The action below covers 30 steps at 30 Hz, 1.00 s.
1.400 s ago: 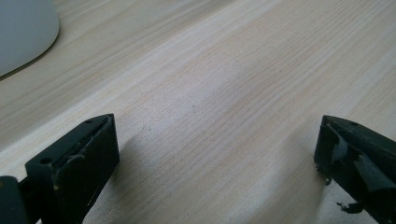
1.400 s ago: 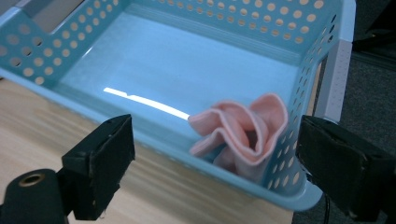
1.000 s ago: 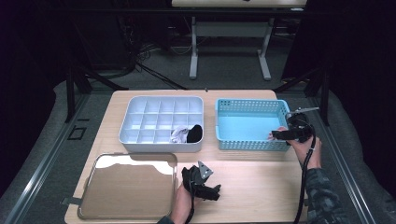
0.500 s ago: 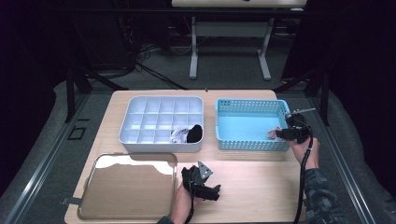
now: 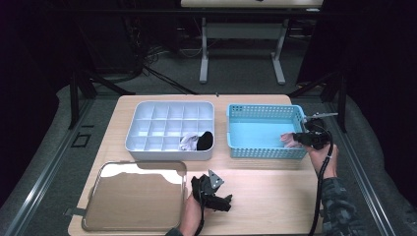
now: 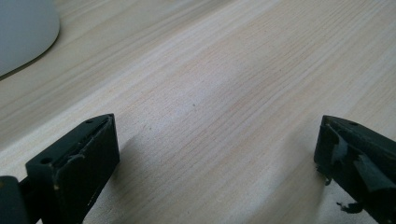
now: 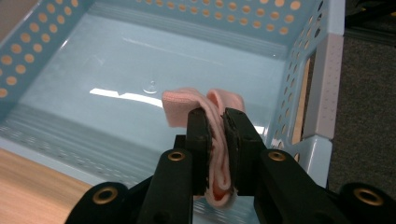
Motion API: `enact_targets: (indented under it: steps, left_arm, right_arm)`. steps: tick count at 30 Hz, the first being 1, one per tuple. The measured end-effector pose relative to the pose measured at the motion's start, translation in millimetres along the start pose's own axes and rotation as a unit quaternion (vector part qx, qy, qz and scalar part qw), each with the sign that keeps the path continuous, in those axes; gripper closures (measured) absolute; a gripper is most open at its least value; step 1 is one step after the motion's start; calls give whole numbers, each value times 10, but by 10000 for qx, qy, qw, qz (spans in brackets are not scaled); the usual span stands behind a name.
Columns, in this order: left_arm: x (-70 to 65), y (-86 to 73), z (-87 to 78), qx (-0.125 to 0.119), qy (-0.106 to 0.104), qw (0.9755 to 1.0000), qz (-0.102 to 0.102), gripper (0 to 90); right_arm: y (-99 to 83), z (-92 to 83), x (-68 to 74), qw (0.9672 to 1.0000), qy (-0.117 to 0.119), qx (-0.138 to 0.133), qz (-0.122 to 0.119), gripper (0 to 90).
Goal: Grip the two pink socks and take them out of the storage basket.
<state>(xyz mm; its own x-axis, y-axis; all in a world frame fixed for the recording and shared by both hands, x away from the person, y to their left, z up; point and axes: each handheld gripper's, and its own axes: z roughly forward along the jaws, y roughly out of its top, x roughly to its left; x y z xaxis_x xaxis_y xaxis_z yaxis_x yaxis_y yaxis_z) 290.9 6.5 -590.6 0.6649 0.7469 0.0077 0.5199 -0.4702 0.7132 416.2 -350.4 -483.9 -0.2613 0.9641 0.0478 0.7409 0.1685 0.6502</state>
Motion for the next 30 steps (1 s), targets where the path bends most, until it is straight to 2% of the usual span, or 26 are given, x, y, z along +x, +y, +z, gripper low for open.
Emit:
enact_targets:
  steps: [9,18,23,28,30]
  left_arm:
    - [1,-1,-1,0,5,10000,3,1]
    - [3,-3,-4,8,5,10000,18,1]
    - [3,-3,-3,6,0,10000,8,1]
    - [3,-3,-3,6,1,10000,12,1]
    - [4,-3,-5,16,-7,10000,12,1]
  right_arm:
    - [124,-127,24,9998,72,-177,-33,808]
    - [159,-182,62,9995,144,-286,-59,811]
    - [174,-287,87,9988,149,-448,-146,812]
    - [213,-400,130,9976,167,-652,-133,814]
    - [234,-440,153,9975,174,-658,-195,814]
